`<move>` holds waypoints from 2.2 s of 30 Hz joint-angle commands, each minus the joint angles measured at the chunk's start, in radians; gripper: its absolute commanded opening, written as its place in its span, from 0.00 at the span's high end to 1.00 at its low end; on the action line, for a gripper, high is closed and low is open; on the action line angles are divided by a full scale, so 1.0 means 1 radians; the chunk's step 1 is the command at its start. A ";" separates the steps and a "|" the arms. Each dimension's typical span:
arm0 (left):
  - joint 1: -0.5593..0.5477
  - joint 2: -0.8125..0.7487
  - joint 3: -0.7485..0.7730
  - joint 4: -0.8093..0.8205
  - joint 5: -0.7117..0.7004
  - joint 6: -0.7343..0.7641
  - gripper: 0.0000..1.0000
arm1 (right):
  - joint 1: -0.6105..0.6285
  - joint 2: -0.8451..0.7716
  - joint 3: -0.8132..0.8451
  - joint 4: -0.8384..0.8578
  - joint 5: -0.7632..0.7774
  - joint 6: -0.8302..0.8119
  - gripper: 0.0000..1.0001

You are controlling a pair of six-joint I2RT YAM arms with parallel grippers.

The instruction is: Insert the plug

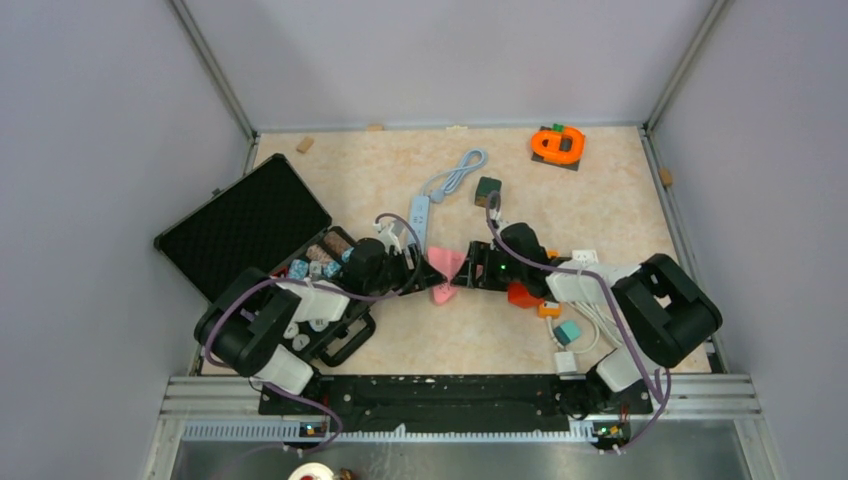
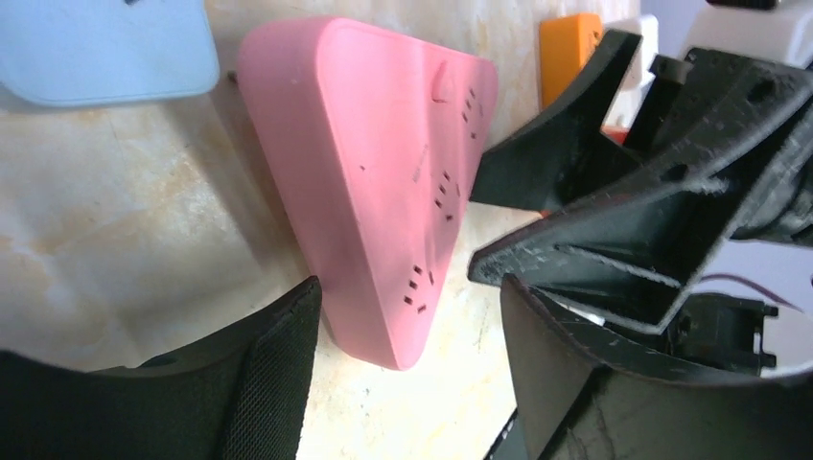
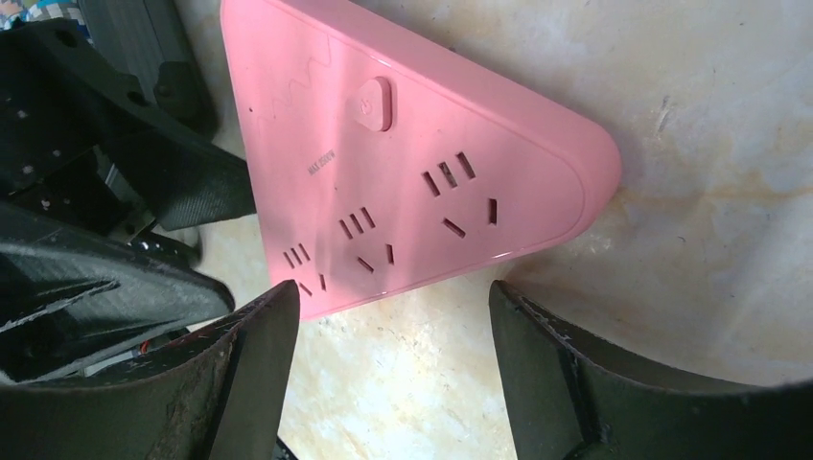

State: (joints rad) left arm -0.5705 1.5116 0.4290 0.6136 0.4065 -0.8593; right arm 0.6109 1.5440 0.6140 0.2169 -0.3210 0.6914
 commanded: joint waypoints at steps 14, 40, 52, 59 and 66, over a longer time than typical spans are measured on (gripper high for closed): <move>0.012 0.217 0.117 0.114 -0.031 0.001 0.32 | -0.101 0.060 -0.018 0.090 -0.052 0.053 0.30; 0.004 -0.168 0.118 0.008 -0.046 -0.037 1.00 | -0.103 -0.349 -0.055 0.059 -0.059 0.029 0.04; 0.006 -0.612 0.070 -0.105 -0.178 -0.211 1.00 | -0.089 -0.561 -0.114 0.339 -0.184 0.310 0.02; 0.007 -0.729 -0.024 0.030 -0.179 -0.351 1.00 | 0.019 -0.447 -0.088 0.609 -0.201 0.429 0.14; 0.007 -0.751 -0.059 0.078 -0.173 -0.399 1.00 | 0.083 -0.334 -0.033 0.796 -0.182 0.491 0.31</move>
State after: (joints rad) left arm -0.5636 0.7883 0.3759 0.5606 0.2409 -1.2041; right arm 0.6708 1.1774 0.5072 0.8303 -0.5064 1.1332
